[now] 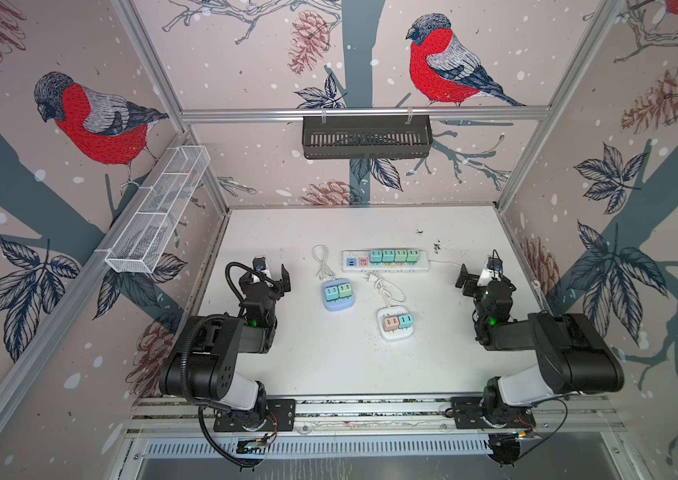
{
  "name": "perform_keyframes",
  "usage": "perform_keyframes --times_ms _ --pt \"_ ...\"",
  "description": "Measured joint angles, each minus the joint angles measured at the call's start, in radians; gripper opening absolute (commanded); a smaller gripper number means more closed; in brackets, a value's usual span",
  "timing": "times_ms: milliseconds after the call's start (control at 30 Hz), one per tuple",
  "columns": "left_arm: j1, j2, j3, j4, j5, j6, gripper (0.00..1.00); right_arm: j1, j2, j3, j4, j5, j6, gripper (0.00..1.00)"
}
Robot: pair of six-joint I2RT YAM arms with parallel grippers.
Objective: Insert the plug
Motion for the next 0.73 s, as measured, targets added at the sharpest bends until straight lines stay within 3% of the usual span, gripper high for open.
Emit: perform_keyframes --times_ms 733 --pt "0.015 0.000 0.011 -0.038 0.022 -0.019 0.99 0.011 0.004 0.002 0.004 -0.030 -0.004 1.00"
